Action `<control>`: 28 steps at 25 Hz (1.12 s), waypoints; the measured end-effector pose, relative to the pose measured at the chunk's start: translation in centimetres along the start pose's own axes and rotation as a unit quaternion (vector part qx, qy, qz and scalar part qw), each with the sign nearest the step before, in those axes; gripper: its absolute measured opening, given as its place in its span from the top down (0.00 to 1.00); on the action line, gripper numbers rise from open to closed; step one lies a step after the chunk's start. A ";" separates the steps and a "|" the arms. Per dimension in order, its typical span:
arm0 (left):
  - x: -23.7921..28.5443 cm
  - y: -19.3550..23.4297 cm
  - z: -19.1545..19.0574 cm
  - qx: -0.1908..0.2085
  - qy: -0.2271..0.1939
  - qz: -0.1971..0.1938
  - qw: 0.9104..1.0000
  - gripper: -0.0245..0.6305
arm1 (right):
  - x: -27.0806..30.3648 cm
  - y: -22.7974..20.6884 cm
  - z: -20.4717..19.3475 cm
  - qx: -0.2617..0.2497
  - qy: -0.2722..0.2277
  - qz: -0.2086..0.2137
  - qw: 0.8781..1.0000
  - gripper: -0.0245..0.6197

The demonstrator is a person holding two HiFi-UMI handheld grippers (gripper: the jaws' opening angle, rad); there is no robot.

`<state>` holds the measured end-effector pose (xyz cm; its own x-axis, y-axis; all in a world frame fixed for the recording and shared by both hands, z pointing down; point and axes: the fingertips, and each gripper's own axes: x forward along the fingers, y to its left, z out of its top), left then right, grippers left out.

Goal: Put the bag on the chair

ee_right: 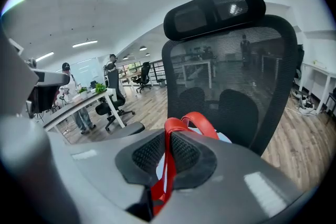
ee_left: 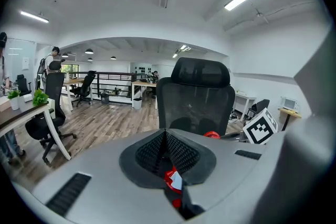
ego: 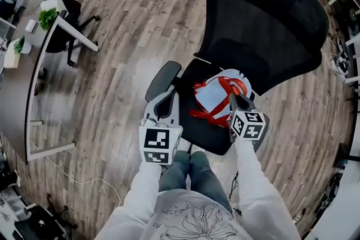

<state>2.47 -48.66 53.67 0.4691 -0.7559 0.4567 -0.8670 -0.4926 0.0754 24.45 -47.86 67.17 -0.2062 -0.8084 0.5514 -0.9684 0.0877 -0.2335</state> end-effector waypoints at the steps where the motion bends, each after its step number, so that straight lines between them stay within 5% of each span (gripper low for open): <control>1: 0.0 0.1 -0.2 -0.001 0.001 0.001 1.000 0.95 | 0.2 0.0 -0.1 -0.007 0.000 0.003 1.000 0.90; 9: 0.0 -0.1 -0.8 -0.006 0.008 0.004 1.000 0.95 | 0.3 1.4 -2.2 -0.003 0.015 0.015 1.000 0.85; 14: 0.0 0.1 0.2 -0.008 -0.001 0.008 1.000 0.95 | -1.1 1.3 -1.1 0.033 -0.005 -0.007 0.999 0.66; 28: -2.3 -1.9 6.3 0.005 -0.070 -0.007 0.998 0.95 | -11.0 3.9 12.6 -0.040 -0.171 -0.053 0.983 0.64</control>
<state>4.10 -48.74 46.89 0.5005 -0.8015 0.3272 -0.8588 -0.5073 0.0709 24.70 -45.95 50.10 -0.0567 -0.9628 0.2641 -0.9926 0.0261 -0.1183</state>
